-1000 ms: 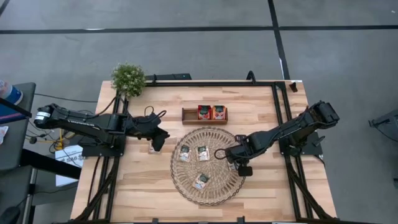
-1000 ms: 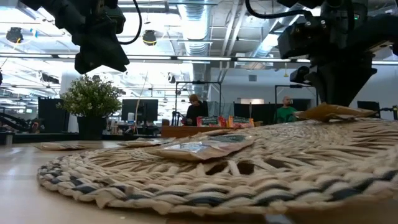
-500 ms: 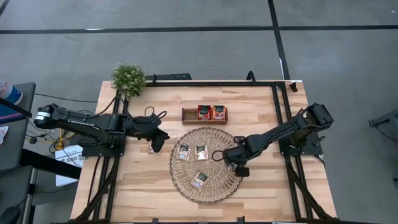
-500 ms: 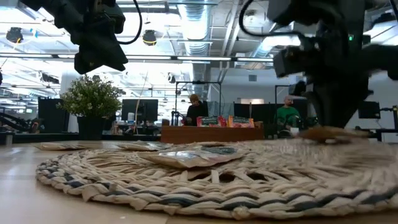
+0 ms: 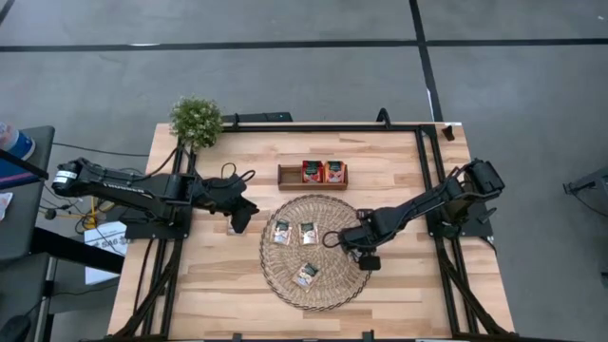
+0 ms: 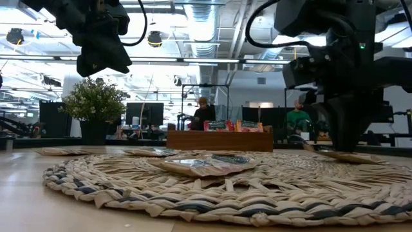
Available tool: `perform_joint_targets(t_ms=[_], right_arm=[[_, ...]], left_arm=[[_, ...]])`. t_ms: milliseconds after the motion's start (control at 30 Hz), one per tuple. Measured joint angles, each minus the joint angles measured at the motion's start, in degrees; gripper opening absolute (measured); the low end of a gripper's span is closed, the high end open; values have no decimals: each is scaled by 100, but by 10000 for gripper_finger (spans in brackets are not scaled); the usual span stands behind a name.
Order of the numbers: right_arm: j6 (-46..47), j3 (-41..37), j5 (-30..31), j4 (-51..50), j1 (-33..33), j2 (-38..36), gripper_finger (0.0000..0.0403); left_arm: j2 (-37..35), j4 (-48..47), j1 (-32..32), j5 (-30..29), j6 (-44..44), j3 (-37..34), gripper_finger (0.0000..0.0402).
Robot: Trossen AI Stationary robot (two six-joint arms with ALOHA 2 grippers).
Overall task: Pick & Place Tea
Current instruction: Put the green tea bag to the left of the wooden organizer
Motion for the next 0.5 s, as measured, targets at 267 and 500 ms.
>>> perform_joint_targets(t_ms=[267, 500], right_arm=[[-46, 399, -13, -358, 0, -11, 5], [-47, 1018, 192, -1009, -26, -11, 1]], left_arm=[[0, 0, 0, -5, 0, 0, 83], [0, 185, 0, -13, 151, 0, 83]])
